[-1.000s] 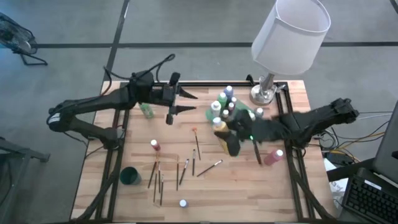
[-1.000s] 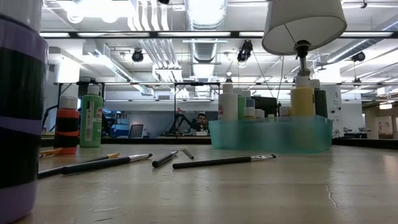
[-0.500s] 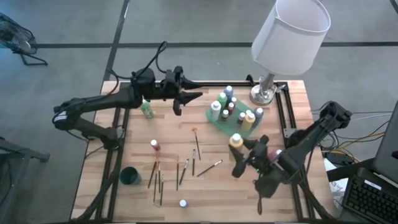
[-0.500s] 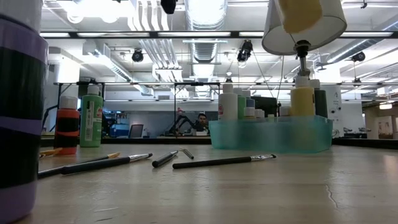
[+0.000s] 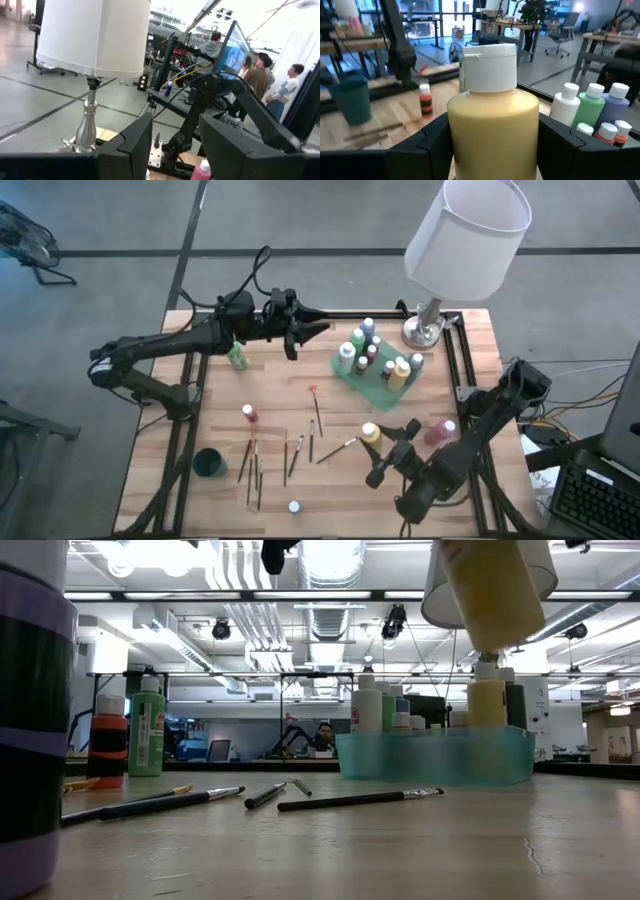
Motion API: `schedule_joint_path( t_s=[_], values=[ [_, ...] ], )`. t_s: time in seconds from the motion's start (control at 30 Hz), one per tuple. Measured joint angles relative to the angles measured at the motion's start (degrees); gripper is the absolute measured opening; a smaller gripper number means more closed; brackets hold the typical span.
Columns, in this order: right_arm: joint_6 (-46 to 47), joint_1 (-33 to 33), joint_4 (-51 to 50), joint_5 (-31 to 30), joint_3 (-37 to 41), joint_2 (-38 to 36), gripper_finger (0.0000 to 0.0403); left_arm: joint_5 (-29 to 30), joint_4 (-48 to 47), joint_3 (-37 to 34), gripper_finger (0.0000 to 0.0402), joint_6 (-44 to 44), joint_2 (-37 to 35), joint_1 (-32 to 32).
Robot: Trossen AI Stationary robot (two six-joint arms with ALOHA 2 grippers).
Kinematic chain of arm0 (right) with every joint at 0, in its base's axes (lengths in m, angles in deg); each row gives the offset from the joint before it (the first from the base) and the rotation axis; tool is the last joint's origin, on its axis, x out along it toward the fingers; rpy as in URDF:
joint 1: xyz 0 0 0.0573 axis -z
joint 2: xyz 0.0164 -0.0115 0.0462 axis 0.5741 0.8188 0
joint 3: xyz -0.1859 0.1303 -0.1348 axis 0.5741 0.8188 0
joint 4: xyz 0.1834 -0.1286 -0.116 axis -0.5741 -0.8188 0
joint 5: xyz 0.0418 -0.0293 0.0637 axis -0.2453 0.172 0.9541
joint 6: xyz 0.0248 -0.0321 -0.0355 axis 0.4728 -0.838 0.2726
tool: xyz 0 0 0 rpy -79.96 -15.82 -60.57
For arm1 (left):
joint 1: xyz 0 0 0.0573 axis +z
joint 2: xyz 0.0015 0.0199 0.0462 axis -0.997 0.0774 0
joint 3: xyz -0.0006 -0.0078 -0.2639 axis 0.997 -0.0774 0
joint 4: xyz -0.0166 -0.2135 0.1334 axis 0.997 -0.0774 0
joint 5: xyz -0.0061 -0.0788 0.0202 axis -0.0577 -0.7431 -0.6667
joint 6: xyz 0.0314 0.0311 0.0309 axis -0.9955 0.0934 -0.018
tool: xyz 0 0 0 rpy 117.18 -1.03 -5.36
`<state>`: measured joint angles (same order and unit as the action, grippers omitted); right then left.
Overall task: Pick & Place Paint Supplies
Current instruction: Move the big yellow paint bottle to the bottom right of the table
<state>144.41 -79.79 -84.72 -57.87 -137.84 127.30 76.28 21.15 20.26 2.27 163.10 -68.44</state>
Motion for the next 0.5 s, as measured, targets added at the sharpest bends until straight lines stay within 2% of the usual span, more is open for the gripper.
schedule_joint_path(
  t_s=[0.13,0.4,0.5],
  values=[
    [1.17,0.00,0.02,-0.13,0.01,4.83,0.0214,0.02,0.86,0.00,0.0168,1.96,0.00,0.00],
    [14.84,-0.10,-0.02,-1.11,0.14,15.18,0.0210,0.09,0.71,0.00,0.0168,3.12,0.00,-0.04],
    [17.29,-0.13,0.34,-1.29,-0.04,18.03,0.0205,0.09,0.61,0.00,0.0168,2.94,0.00,-0.04]
  ],
)
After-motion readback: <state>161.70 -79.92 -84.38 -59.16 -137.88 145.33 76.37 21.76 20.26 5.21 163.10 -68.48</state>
